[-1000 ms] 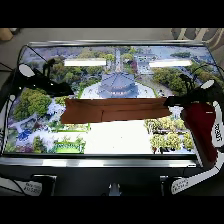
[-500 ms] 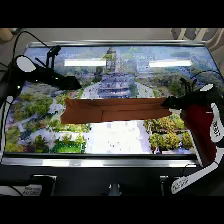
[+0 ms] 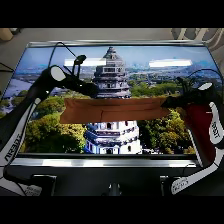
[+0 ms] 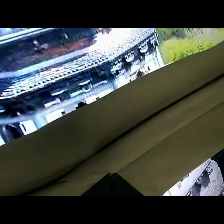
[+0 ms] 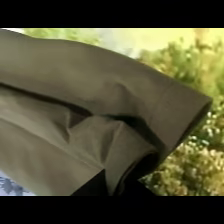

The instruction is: Fold the shirts.

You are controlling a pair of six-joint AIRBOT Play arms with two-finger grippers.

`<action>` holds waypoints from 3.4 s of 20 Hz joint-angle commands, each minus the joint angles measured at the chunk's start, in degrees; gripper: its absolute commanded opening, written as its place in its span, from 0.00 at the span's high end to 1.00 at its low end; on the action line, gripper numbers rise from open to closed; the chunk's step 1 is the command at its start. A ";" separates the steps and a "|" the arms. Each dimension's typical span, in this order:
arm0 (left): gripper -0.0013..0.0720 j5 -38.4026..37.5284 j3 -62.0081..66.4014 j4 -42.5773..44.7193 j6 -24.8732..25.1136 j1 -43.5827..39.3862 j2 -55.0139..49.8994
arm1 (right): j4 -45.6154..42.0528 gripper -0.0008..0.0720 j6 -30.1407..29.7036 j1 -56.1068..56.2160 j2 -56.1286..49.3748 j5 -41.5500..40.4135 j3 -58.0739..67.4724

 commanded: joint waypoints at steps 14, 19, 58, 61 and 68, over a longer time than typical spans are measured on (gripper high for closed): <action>0.94 19.21 0.15 -44.00 -2.32 -14.80 -20.59 | 14.53 0.96 5.18 8.46 32.20 7.04 0.07; 0.95 20.31 0.42 -53.42 3.72 -14.53 -20.90 | 13.64 0.96 7.39 8.46 36.11 7.08 0.04; 0.94 -2.67 -5.79 -13.31 3.76 24.41 38.14 | 10.05 0.08 9.38 19.61 -3.72 -6.21 -3.15; 0.94 -1.99 -5.79 -13.33 3.76 24.30 38.16 | 11.23 0.98 8.39 20.33 -3.63 -6.62 -2.78; 0.94 -1.95 -5.88 -13.27 3.76 24.33 38.12 | 12.13 0.96 5.03 6.14 7.96 1.84 6.10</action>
